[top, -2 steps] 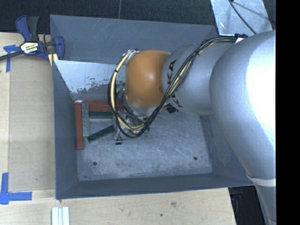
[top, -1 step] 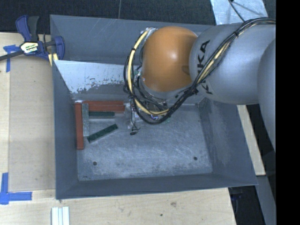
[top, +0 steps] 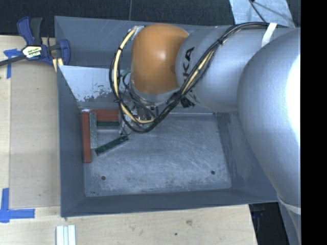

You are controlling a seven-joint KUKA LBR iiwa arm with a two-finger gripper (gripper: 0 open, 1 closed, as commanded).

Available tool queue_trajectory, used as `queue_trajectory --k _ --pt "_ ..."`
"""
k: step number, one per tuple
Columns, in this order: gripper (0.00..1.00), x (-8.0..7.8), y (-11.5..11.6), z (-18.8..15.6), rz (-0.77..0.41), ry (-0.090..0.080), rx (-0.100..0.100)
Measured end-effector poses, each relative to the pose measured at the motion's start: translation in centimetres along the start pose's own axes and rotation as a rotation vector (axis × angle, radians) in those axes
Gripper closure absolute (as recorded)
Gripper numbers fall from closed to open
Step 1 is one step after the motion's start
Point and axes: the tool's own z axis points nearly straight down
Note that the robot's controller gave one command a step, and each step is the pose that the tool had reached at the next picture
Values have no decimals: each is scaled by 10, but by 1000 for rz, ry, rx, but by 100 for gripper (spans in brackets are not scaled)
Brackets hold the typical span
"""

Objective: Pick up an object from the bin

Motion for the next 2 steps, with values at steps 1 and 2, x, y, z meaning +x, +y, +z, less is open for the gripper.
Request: queue_trajectory --k 1,2 --pt "100 29 -48 38 -74 7 5" --pt "100 45 9 51 -11 6 0"
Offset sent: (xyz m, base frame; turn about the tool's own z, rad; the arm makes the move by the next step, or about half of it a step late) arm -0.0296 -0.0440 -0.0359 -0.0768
